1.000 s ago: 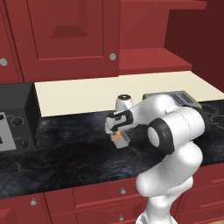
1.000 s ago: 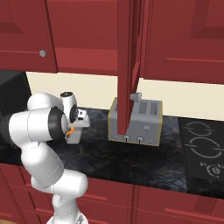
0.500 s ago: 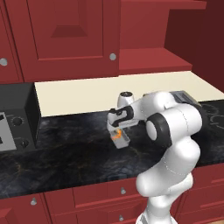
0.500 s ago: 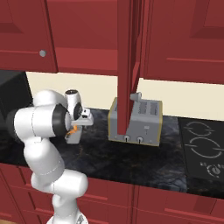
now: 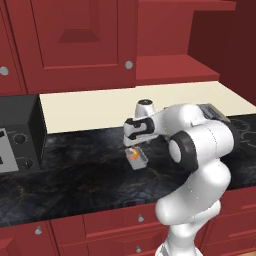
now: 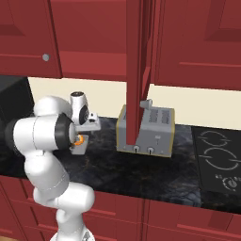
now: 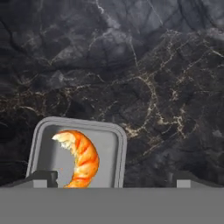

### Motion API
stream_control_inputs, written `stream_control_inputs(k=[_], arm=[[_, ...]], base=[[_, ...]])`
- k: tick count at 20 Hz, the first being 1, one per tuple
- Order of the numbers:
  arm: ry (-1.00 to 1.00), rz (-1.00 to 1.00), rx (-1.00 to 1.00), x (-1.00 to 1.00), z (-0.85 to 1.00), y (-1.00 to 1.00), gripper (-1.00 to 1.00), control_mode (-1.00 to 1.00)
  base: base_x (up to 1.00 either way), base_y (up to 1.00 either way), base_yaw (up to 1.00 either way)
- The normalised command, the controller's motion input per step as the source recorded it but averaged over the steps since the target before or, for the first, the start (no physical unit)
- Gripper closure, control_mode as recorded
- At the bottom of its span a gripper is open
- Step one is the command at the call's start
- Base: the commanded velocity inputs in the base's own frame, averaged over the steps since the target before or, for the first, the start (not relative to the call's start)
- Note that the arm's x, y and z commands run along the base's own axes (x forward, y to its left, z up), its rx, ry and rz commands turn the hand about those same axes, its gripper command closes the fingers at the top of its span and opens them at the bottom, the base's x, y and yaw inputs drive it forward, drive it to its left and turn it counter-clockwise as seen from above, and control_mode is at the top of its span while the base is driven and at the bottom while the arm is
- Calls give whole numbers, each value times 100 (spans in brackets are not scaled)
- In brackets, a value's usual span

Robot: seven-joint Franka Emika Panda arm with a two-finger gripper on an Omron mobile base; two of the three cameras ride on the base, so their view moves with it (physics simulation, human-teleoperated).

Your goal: Retrieve the tupperware from the cabinet, then place the raw meat into the tupperware to avoid contamination.

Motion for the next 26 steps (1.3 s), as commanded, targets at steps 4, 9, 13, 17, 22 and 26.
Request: stream_control_inputs(k=[4,9,13,17,22,26], arm=[[-39,2,-1,-67,36,0,-100,-100],[-22,0,-2,-36,58,7,-100,-100],[-5,-6,-10,2,61,36,-100,-100],[-8,-8,-14,-5,44,50,-100,-100],[-15,-3,-15,-22,33,53,-100,-100],[-22,4,-20,-52,23,56,-100,-100]], base=[[0,0,0],[0,0,0],[0,0,0],[0,0,0],[0,0,0],[0,0,0]])
